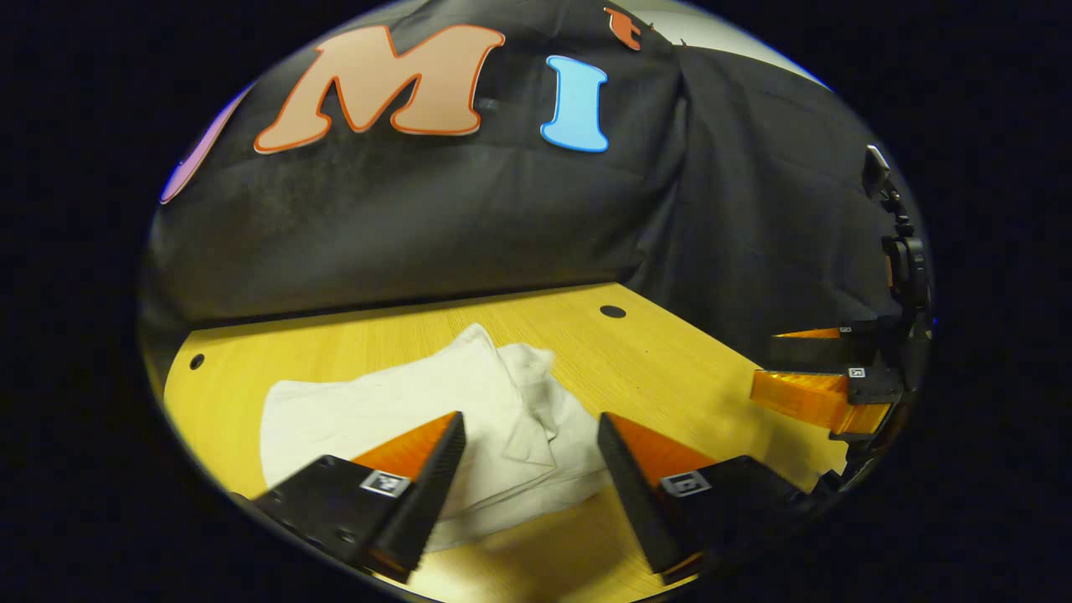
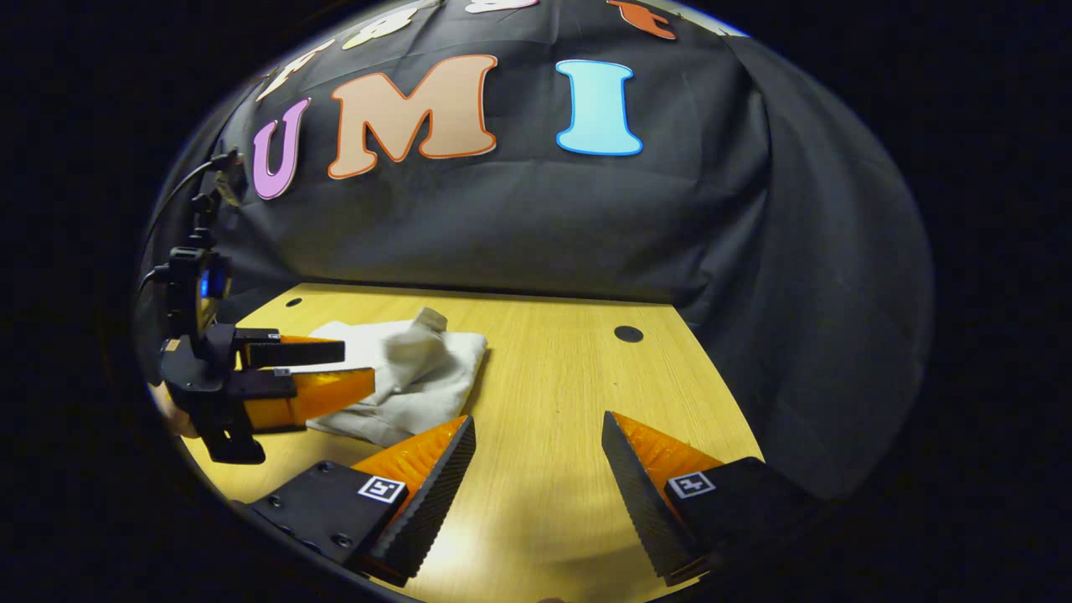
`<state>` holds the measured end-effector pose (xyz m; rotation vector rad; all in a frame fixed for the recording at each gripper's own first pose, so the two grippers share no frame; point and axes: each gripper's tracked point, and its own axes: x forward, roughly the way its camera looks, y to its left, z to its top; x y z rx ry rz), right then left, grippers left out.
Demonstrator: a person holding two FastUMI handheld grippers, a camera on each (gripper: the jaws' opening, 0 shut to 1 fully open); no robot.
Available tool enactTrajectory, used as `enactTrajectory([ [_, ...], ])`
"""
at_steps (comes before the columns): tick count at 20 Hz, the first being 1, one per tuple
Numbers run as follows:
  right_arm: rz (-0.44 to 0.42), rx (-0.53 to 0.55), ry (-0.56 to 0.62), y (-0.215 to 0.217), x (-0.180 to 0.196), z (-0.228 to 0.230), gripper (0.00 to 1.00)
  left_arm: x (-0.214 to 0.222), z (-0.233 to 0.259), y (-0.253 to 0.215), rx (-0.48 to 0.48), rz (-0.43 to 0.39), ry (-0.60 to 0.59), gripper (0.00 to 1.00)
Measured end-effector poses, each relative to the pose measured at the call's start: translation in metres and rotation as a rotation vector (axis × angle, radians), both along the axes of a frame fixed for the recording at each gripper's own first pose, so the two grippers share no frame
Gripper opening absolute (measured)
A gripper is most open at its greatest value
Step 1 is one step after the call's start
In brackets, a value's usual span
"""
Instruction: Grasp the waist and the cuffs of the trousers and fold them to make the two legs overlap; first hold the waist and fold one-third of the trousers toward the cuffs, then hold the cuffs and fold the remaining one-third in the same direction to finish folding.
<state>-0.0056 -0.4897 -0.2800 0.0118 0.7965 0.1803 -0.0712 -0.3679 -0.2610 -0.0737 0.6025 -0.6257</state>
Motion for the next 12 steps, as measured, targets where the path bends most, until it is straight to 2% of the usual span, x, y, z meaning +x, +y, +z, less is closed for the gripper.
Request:
enactTrajectory([
  [1,-0.009,0.009,-0.020,0.006,0.004,0.005,0.98,-0.002,0.009,0.006,-0.004,0.015,-0.028,0.96],
  [8,-0.025,0.056,-0.244,0.058,0.025,0.097,0.97,0.008,0.095,0.129,0.058,0.242,-0.219,0.94],
  [12,-0.027,0.081,-0.358,0.089,0.023,0.156,0.97,0.002,0.135,0.200,0.087,0.369,-0.277,0.94],
])
